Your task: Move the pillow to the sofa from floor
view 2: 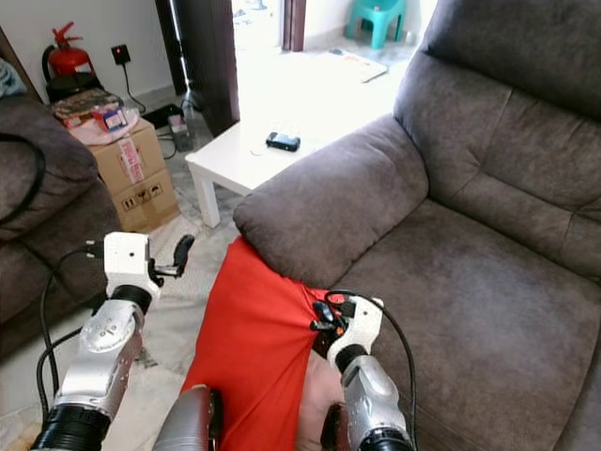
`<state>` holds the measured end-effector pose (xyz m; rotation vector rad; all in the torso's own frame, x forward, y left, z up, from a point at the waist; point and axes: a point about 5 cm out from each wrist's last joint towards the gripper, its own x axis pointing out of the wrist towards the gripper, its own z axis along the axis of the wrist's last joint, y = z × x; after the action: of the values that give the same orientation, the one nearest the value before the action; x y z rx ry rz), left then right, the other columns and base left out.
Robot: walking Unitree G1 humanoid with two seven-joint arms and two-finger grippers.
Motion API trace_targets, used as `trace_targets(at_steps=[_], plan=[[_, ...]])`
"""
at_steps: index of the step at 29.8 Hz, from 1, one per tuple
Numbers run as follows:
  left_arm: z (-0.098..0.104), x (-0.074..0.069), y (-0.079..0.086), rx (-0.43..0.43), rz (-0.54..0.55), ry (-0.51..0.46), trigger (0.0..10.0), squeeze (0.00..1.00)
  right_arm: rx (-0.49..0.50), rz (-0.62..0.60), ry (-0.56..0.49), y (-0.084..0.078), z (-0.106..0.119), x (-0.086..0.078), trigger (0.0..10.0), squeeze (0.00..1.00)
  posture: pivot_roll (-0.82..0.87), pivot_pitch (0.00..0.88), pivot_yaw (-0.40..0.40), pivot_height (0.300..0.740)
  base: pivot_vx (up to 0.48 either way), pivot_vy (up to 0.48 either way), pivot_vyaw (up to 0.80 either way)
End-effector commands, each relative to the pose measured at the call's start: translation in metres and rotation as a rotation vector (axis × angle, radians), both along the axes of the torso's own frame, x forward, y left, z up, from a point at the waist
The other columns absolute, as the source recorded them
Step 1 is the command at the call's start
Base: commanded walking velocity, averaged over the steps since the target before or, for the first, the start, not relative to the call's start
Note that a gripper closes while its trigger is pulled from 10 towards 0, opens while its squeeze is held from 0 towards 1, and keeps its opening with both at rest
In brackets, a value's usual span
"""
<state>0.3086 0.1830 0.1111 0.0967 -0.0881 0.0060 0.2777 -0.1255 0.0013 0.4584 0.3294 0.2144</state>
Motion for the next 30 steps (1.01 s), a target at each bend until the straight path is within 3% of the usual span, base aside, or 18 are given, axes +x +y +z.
trace_targets(at_steps=[1, 7, 30], plan=[[-0.006, -0.0032, 0.0015, 0.013, 0.007, 0.016, 10.0, 0.0, -0.054, -0.1, -0.278, -0.0226, 0.0485, 0.0261, 10.0, 0.0, 0.1, 0.0, -0.05, 0.626, 0.0, 0.0, 0.0], [-0.0071, -0.0026, -0.0056, 0.009, -0.011, 0.007, 10.0, 0.0, -0.071, -0.134, -0.309, -0.0309, 0.053, 0.0238, 10.0, 0.0, 0.09, 0.0, -0.055, 0.626, 0.0, 0.0, 0.0], [-0.0083, -0.0008, -0.0083, 0.004, -0.021, 0.006, 10.0, 0.0, -0.075, -0.133, -0.291, -0.0265, 0.054, 0.0249, 10.0, 0.0, 0.09, 0.0, -0.06, 0.626, 0.0, 0.0, 0.0]])
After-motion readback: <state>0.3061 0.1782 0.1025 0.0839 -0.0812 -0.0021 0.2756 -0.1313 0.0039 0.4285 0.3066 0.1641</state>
